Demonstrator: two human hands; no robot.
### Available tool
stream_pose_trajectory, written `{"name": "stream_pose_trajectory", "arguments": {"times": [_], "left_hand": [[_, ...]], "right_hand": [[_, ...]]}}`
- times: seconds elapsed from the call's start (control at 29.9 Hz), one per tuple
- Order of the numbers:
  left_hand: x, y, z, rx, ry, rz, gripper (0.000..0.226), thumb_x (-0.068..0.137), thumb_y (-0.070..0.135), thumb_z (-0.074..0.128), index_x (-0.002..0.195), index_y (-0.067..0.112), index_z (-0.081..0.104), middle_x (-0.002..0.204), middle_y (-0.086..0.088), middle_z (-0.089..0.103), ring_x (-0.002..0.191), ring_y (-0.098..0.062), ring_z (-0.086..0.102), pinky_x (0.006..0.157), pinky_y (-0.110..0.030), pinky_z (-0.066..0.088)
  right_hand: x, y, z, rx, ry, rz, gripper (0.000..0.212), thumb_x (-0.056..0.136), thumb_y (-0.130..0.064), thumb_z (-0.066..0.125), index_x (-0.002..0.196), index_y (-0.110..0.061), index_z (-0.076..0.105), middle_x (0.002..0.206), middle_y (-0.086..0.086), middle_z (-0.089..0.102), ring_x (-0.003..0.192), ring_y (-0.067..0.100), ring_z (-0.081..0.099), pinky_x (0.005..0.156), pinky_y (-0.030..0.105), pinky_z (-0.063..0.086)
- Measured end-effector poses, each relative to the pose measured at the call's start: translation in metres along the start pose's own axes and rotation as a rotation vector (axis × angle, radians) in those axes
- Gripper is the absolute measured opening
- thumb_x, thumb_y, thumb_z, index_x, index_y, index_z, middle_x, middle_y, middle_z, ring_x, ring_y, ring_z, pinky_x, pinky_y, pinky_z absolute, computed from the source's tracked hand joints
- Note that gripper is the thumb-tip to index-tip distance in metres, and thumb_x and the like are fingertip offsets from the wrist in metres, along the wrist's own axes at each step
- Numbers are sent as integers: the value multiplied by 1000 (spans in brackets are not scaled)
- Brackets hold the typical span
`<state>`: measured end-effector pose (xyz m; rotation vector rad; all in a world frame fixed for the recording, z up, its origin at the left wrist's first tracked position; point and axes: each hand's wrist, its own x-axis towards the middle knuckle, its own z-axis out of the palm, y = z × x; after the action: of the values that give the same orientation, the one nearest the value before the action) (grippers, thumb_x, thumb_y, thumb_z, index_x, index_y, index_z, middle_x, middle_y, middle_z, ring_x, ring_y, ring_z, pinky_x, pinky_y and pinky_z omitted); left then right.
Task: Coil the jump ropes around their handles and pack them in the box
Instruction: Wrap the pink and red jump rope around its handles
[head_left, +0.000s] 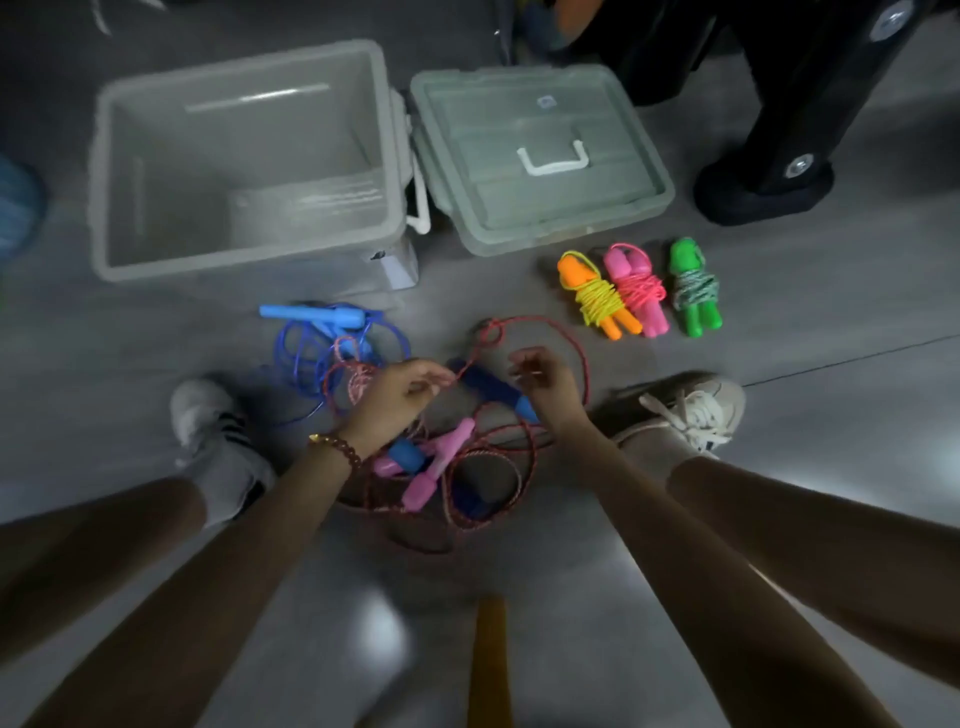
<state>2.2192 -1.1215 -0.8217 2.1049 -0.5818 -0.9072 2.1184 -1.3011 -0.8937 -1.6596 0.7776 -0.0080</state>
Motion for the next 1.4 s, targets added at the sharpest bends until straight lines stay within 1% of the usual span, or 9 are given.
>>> {"name": "stream_pose_trajectory", "arguments": {"times": [0.1, 0.27, 0.43, 0.53, 0.67, 0.77, 1.04, 1.2, 1.4], "left_hand": [[-30, -38, -5, 78, -26, -57, 31, 80, -15, 54, 101, 2, 67, 105, -12, 67, 95, -12, 63, 90, -35, 50], [-69, -94, -1, 31, 17, -203, 31, 73, 20, 50, 97, 29, 67, 100, 0, 69, 95, -24, 65, 89, -44, 50], [-91, -73, -17, -60, 75, -172, 29, 86, -3, 53, 102, 15, 68, 105, -4, 67, 100, -20, 61, 95, -36, 47], [-96, -68, -29, -108, 33, -116, 30, 84, -4, 57, 113, 3, 63, 117, -12, 63, 104, -17, 57, 97, -28, 42], [-106, -51, -39, -109, -86, -47, 45, 76, 32, 66, 112, 5, 60, 114, -12, 64, 105, -22, 60, 95, -34, 46], [-113, -22, -43, -110, -100, 28, 12, 92, 11, 55, 101, 10, 62, 104, -4, 64, 99, -15, 57, 96, -31, 43], [-150, 5, -55, 175, -67, 63, 16, 99, 9, 38, 96, 14, 53, 82, 9, 51, 81, -13, 55, 68, -8, 39], [-157, 10, -87, 180, 7, 65, 32, 97, -1, 36, 78, 21, 49, 81, 0, 55, 76, -3, 55, 79, -24, 42], [-164, 71, -126, -13, 341, 218, 20, 96, 1, 43, 109, 14, 51, 59, 1, 47, 45, -1, 47, 54, -18, 43]], "right_hand": [[-27, 6, 27, -234, -208, -62, 29, 83, 14, 46, 107, 6, 61, 107, 26, 63, 89, 19, 60, 76, 12, 47], [-64, 19, 70, -941, -571, -201, 51, 89, -17, 54, 139, -23, 45, 151, 8, 29, 134, 32, 33, 108, 44, 33], [-80, 1, 86, -1136, -527, -212, 33, 99, -22, 41, 128, -11, 52, 117, 9, 56, 110, 26, 53, 80, 23, 43], [-80, -26, 75, -1070, -549, -343, 27, 96, -22, 44, 121, -13, 50, 113, 15, 60, 106, 32, 57, 85, 36, 43], [-79, -92, 48, -635, -475, -328, 19, 92, -10, 55, 109, -2, 50, 90, 8, 54, 81, 21, 55, 72, 32, 41], [-98, -156, 30, -281, -490, -267, 14, 94, 3, 48, 99, -10, 47, 91, 3, 55, 76, 3, 61, 76, 25, 46], [-172, -269, -14, 543, -706, 35, 27, 90, -34, 40, 112, -23, 51, 131, 3, 58, 130, 19, 46, 113, 33, 24], [-191, -293, -32, 548, -403, -94, 18, 99, -28, 37, 103, -15, 50, 94, 0, 64, 94, 14, 59, 103, 42, 37], [-204, -313, -46, 154, -106, -295, 11, 95, -28, 51, 86, -21, 50, 89, -8, 50, 87, 6, 50, 104, 42, 42]]}}
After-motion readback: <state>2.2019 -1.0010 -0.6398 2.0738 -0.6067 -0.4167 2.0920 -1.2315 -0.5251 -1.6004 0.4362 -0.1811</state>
